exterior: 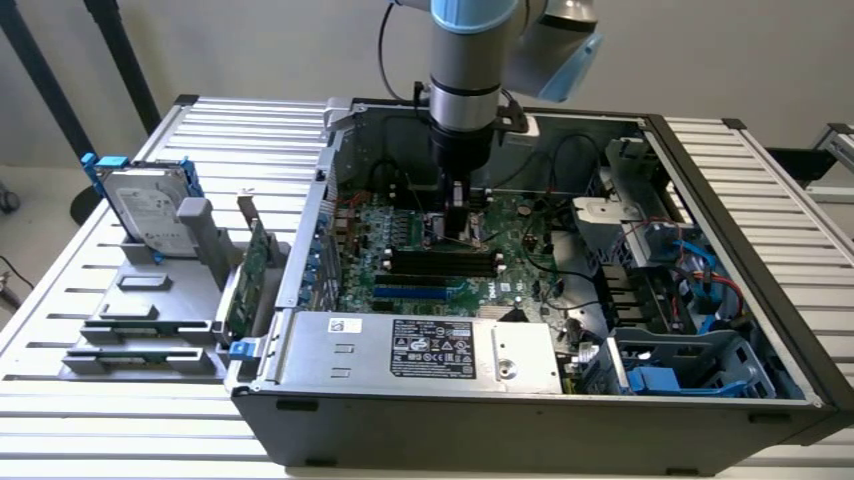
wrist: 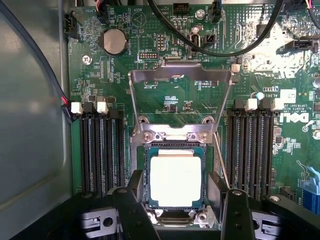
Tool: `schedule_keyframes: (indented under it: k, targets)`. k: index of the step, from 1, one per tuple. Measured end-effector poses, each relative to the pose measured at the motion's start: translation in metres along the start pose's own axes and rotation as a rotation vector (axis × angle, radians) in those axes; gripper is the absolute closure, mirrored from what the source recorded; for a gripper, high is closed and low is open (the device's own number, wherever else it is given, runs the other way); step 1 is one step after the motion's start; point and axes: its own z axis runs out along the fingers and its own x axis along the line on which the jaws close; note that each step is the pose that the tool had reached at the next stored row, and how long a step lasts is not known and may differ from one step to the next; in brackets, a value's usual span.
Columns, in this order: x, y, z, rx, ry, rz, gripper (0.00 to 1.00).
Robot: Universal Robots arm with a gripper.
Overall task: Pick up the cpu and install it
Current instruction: 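Place the cpu into insertion slot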
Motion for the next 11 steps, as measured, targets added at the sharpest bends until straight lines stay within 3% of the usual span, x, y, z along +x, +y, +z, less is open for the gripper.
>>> schedule_keyframes:
  k: [2,5,11]
  targets:
    - [0.0,-0.001,-0.0011,0.0017,0.002,0.0,0.38]
    - [0.0,-0.0034,-0.0021,0.0055,0.0051,0.0,0.46]
    - [-0.001,-0.0134,-0.0033,0.0238,0.0058,0.001,0.7]
